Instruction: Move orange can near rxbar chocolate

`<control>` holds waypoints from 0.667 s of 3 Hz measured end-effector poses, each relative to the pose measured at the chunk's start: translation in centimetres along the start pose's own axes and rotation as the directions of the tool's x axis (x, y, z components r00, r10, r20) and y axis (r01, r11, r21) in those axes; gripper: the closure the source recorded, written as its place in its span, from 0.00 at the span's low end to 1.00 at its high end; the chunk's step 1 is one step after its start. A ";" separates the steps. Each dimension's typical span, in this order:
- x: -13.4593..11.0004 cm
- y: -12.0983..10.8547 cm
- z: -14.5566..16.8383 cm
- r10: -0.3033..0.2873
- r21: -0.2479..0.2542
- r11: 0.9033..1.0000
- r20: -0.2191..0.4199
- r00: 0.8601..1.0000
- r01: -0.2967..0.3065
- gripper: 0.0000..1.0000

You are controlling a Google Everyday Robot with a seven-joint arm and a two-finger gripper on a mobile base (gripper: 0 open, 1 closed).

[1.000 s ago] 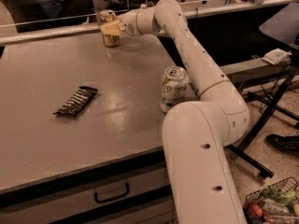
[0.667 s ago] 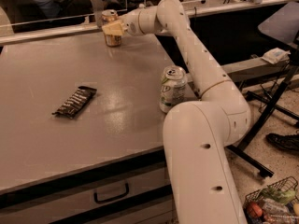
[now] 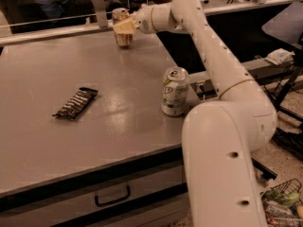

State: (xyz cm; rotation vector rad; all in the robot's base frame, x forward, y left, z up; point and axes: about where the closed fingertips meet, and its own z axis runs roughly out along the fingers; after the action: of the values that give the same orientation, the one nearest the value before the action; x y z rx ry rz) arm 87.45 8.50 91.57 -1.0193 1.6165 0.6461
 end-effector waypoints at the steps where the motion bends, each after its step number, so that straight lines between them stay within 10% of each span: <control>1: -1.6 1.6 -4.9 -0.056 -0.011 0.998 0.005 0.998 0.056 1.00; 2: -1.6 1.6 -4.8 -0.055 -0.011 0.998 0.005 0.998 0.056 1.00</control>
Offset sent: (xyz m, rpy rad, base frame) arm -0.0302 -0.0270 0.0271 -0.0170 -0.0417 0.0184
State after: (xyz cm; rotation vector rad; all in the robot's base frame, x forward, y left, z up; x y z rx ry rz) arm 83.77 5.78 94.32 -1.0663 1.5764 0.6204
